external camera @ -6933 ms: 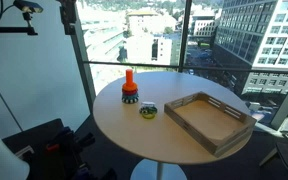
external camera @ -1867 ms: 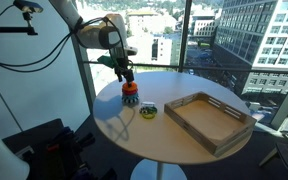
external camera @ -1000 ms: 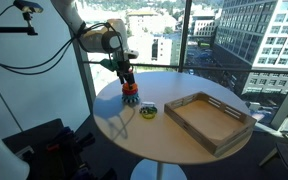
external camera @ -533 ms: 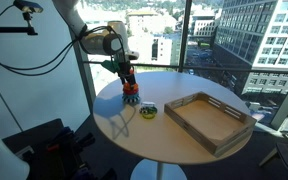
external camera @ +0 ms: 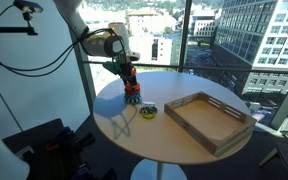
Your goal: Remove the orange orange ring from the ring stacking stand and place it on the table
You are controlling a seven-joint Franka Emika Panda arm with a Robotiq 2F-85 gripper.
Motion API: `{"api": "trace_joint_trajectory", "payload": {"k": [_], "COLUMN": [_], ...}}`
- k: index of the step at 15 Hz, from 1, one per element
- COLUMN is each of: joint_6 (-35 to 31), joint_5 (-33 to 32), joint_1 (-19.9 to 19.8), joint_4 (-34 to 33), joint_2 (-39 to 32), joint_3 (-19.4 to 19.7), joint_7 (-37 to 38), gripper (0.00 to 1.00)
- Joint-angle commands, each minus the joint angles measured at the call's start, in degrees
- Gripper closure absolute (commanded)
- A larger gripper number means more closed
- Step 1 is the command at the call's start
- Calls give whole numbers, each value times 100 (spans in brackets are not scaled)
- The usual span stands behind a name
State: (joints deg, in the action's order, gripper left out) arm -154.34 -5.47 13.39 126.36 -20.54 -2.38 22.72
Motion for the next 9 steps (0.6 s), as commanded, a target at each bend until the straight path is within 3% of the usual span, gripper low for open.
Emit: {"api": "trace_joint_trajectory", "payload": {"k": [1, 5, 9], "joint_6": [15, 142, 269], "joint_5": [76, 105, 190], "joint_1": [53, 67, 34], "joint_4": [-85, -66, -76], "joint_2": [18, 182, 325], "joint_3": [47, 37, -14], "joint_7": [35, 80, 38], "gripper": [45, 54, 54]}}
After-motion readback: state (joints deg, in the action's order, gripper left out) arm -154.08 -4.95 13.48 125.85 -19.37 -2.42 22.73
